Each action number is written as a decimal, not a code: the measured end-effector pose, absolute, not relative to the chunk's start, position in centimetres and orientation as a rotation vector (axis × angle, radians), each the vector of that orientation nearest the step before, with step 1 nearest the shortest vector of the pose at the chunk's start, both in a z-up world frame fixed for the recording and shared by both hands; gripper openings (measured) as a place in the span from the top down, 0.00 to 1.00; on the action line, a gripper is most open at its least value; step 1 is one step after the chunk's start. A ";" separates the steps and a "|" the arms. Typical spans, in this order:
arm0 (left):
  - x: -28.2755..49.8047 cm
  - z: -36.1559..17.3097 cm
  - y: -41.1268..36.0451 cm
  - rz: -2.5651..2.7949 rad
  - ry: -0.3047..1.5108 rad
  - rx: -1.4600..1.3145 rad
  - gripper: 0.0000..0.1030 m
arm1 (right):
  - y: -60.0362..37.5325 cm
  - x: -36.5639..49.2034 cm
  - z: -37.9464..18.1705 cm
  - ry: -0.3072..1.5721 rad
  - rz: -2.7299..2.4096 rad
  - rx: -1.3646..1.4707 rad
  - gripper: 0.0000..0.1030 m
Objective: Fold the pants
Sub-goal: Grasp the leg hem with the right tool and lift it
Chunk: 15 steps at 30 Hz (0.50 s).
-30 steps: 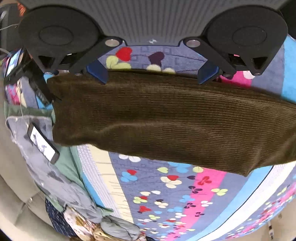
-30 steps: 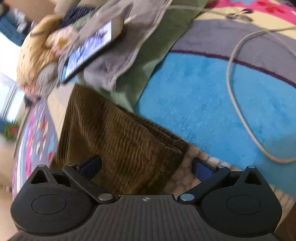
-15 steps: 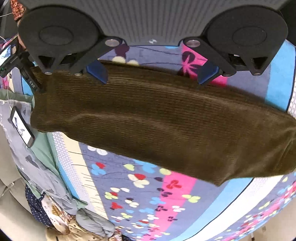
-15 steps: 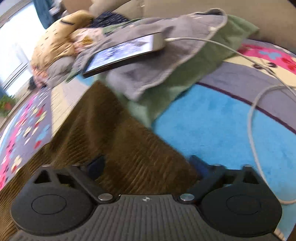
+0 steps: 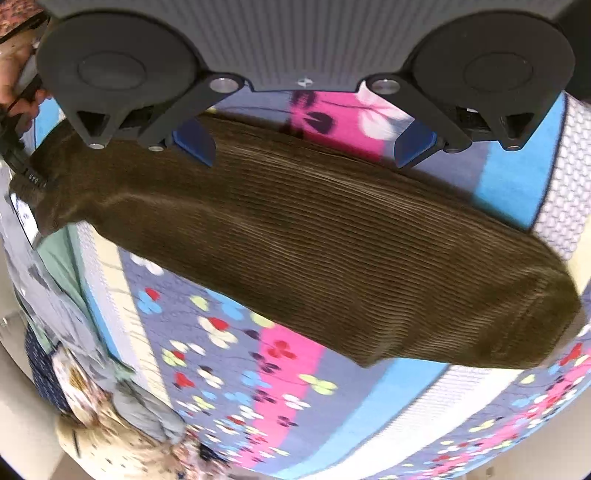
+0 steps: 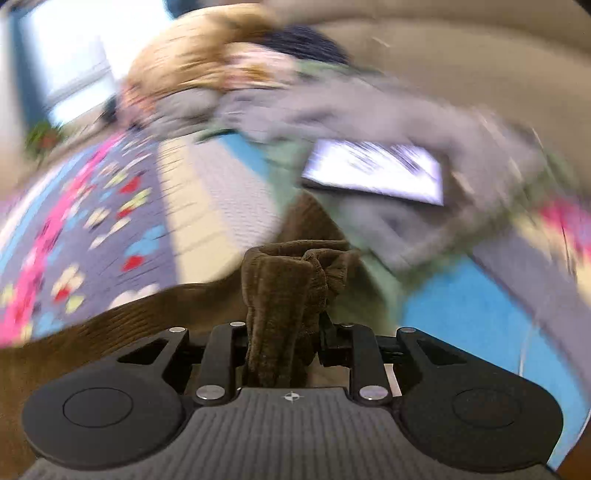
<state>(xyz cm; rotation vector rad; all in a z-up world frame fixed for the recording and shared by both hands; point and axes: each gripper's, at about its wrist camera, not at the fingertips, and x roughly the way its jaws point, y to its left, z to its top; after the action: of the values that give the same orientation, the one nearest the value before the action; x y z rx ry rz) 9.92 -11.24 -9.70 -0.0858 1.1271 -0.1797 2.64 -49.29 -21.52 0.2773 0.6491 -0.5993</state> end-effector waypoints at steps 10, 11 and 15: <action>12.7 -10.2 0.0 -0.025 1.137 -0.227 0.00 | -23.5 12.9 -19.2 0.598 -0.067 -0.230 0.76; 12.7 -10.5 0.8 -0.013 1.143 -0.244 0.00 | -20.6 13.6 -20.8 0.626 -0.001 -0.270 0.76; 13.0 -11.8 2.5 0.020 1.176 -0.200 0.00 | -13.8 13.1 -27.8 0.748 0.046 -0.418 0.68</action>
<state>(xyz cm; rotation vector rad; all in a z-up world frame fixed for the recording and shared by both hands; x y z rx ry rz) 13.03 2.55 -11.85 -0.1995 1.1764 0.0203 13.11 -13.82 -27.84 -0.4183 0.7477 0.0461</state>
